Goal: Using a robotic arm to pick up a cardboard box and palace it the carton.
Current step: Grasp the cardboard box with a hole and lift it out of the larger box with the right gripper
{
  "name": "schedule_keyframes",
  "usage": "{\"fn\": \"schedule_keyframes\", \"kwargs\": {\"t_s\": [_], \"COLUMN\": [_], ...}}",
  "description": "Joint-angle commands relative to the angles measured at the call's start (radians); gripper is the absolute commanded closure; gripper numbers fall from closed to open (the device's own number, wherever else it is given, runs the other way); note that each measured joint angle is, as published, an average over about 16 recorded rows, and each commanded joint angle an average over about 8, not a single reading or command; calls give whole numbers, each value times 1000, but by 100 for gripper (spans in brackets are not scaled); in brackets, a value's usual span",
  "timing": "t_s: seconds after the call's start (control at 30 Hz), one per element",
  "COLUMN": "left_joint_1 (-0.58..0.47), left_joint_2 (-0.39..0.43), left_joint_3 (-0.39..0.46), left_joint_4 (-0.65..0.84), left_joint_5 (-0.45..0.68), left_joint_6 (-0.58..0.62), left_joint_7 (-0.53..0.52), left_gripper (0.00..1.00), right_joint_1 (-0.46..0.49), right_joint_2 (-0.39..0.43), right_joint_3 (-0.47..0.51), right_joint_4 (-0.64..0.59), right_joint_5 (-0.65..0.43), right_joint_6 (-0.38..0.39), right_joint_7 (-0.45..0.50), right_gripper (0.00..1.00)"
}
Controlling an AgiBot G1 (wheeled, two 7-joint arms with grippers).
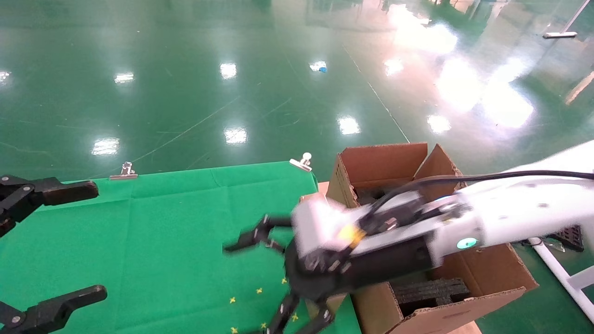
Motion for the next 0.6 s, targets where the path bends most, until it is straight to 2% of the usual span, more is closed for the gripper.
{"fn": "schedule_keyframes", "kwargs": {"t_s": [0.03,0.17,0.3,0.47,0.6], "left_joint_1": [0,0,0,0,0], "left_joint_2": [0,0,0,0,-1], "left_joint_3": [0,0,1,1,1], "left_joint_4": [0,0,0,0,0], "left_joint_5": [0,0,-1,-1,-1], "left_joint_6": [0,0,0,0,-1], "left_joint_7": [0,0,0,1,1], "left_gripper": [0,0,0,0,0], "right_joint_1": [53,193,359,573,700], "right_joint_2": [-32,-95,-133,-134,-122], "right_joint_3": [-54,-193,-337,-516,-654], "right_joint_4": [2,2,2,2,4], "right_joint_5": [-87,-234,-319,-334,-322], "right_joint_6": [-17,-32,-44,-49,-45], "right_joint_7": [24,102,179,238,262], "right_gripper": [0,0,0,0,0]}}
